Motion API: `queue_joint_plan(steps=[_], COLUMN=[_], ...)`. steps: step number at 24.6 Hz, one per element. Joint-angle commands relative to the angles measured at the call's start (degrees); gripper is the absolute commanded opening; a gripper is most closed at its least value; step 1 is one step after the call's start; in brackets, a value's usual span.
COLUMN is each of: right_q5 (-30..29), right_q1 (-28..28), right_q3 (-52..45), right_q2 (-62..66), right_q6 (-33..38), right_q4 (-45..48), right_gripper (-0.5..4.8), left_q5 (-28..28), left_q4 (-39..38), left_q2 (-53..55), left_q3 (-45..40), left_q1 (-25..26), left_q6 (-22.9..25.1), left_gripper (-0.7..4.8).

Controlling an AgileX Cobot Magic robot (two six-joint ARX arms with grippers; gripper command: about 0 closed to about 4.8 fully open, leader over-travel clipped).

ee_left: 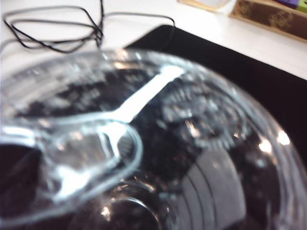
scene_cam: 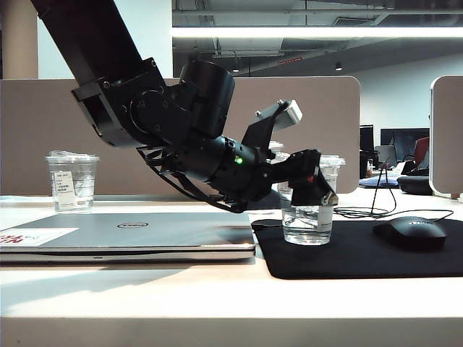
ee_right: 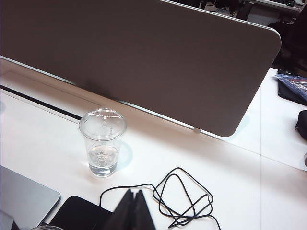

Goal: Pick up the coffee cup on the middle and place it on the right side of the laptop.

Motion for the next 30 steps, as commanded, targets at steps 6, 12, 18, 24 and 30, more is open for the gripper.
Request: queue_joint_plan(steps=[6,12,18,24,30], right_q5=[0.1,0.1,-0.5,-0.6,-2.1], right_q1=[0.1,0.1,0.1,0.2,1.4], right_q3=[0.3,0.3,0.3,0.3,-1.6], right_q2=[-0.2,-1.4,-5.9,-10.2,-17.2], right_q6=[-0.1,-0.1,0.1,5.2,4.2], right_q4=[0.9,0.2,-2.1,-8.5,-18.2], right_gripper=[-0.05,-0.05,-0.06,-0.06,-0.06], left_q5=[-2.2,-12.2,-21.6,-21.5,-26.4], left_q4=[-19.6,-37.8,-48.7,-55.7,-75.8], left_q2=[-9.7,-22.5,-48.2,-65.5,-77.3], left_q3=[0.4,0.4,0.4,0.4,0.2], left_q1=[-0.2,0.0,0.0,0.0,0.0], left_q6=[3.0,8.0,11.5,6.3,6.7], left_gripper=[4.79,4.79,2.83,1.94,-0.06])
